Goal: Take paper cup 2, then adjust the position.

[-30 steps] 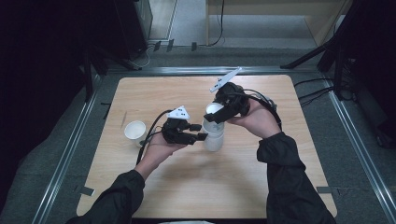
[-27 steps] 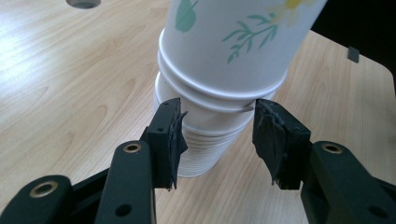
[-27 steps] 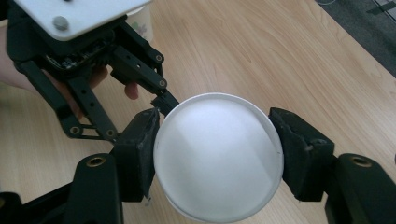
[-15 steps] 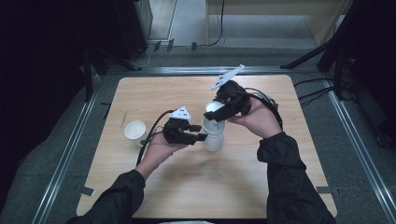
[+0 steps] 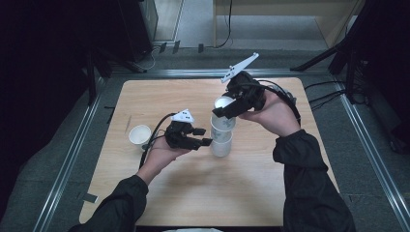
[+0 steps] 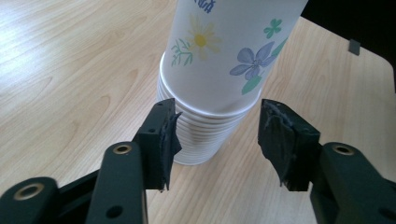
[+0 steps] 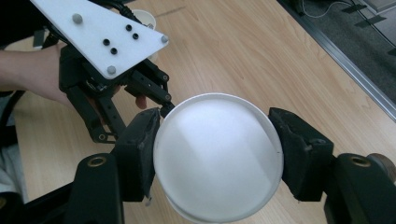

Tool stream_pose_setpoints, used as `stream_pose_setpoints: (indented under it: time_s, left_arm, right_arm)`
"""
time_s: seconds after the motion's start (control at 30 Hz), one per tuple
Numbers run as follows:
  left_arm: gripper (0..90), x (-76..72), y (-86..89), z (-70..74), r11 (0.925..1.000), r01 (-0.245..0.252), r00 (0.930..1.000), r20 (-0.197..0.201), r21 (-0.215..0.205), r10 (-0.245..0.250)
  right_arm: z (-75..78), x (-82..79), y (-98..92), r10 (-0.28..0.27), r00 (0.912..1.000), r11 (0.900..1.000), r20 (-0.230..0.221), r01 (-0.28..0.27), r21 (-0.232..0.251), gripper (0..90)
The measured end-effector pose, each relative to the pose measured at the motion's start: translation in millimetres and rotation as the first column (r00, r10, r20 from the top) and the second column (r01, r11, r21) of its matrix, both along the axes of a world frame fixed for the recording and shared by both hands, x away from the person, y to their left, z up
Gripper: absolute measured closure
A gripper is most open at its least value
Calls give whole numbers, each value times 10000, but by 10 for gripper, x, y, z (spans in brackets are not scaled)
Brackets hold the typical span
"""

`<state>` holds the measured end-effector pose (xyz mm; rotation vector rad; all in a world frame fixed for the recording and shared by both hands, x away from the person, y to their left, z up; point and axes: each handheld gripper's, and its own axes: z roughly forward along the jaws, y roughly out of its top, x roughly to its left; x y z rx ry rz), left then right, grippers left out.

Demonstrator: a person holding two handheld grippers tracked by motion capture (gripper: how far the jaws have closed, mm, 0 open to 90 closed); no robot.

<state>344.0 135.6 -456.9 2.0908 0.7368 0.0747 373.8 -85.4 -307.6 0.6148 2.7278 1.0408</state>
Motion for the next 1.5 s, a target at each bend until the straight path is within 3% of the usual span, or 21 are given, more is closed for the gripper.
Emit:
stream_pose_setpoints:
  time_s: [0.17,0.37,0.63,0.73,0.97,1.23,1.5]
  left_arm:
    - [391,-49,64,62,10000,59,9999,-85,39,-59]
    - [333,-129,183,185,9992,152,9997,-204,-366,-159]
    - [268,-299,302,246,9971,641,9972,-361,-416,-656]
    - [246,-359,320,241,9963,819,9959,-353,-260,-828]
    - [229,-439,382,230,9926,1135,9930,-278,-429,-1148]
    - [216,-509,391,203,9900,1306,9911,-190,-540,-1318]
    - [185,-577,376,163,9880,1471,9889,-166,-467,-1480]
  right_arm:
    - [161,-50,-64,106,9999,9997,-92,-104,203,370]
    - [277,-192,-220,190,9995,9989,-253,-179,429,370]
    - [236,-458,-480,301,9992,9978,-252,-285,601,370]
    - [157,-538,-530,325,9992,9975,-236,-310,631,370]
    - [-140,-702,-570,636,9973,9957,-379,-609,702,370]
    - [-451,-755,-505,984,9931,9904,-641,-915,1033,369]
    - [-743,-795,-387,1296,9900,9856,-556,-1225,1163,370]
